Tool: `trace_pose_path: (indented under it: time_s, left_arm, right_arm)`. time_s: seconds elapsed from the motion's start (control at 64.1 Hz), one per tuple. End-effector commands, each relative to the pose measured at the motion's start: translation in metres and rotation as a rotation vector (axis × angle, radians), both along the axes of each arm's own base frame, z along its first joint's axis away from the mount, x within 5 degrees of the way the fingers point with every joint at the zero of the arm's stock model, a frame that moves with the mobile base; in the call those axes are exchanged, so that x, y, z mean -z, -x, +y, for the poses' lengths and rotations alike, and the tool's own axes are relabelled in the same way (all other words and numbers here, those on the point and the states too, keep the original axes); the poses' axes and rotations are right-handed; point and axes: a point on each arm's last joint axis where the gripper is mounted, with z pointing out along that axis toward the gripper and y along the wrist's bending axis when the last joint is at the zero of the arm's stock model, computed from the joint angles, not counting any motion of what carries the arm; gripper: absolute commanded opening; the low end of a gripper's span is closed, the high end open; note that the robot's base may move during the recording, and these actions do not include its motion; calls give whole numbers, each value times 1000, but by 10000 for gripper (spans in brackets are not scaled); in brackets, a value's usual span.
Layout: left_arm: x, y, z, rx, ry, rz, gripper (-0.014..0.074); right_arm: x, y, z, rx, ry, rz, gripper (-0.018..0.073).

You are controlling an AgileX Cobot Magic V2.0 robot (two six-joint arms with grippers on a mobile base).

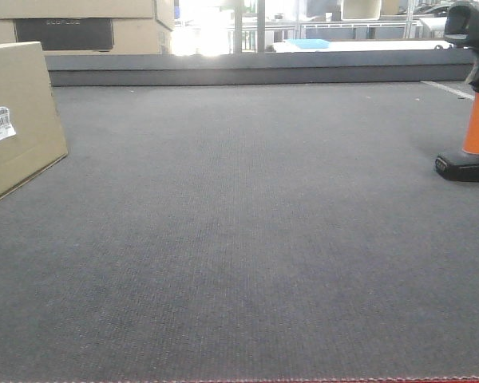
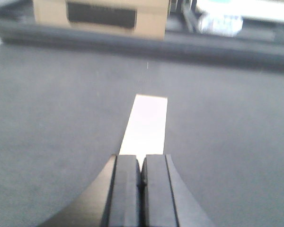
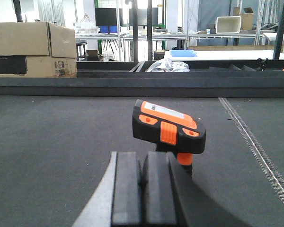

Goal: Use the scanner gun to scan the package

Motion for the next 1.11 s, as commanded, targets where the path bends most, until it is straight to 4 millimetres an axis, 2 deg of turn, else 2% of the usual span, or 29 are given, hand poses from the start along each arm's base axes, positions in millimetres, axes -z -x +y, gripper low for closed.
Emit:
trace_pose_path:
  time_s: [0.0, 0.14, 0.265, 0.452, 0.686, 1.092]
  left_arm:
    - [-1, 23, -2, -4, 12, -109, -111]
    - [0, 56, -4, -3, 4, -217, -111]
    - [-6, 81, -6, -2, -3, -316, -111]
    - [-11, 106, -8, -1, -11, -423, -111]
    - [-12, 118, -9, 0, -14, -473, -111]
    - [-12, 118, -9, 0, -14, -473, -111]
  right_arm:
    - [-3, 1, 0, 2, 2, -21, -168]
    - [-6, 7, 0, 2, -9, -50, -168]
    - [-15, 16, 0, 10, -10, 4, -168]
    - [-32, 32, 0, 12, -11, -61, -168]
    - [-45, 52, 0, 13, -43, -5, -168]
    - [-46, 54, 0, 14, -38, -23, -168]
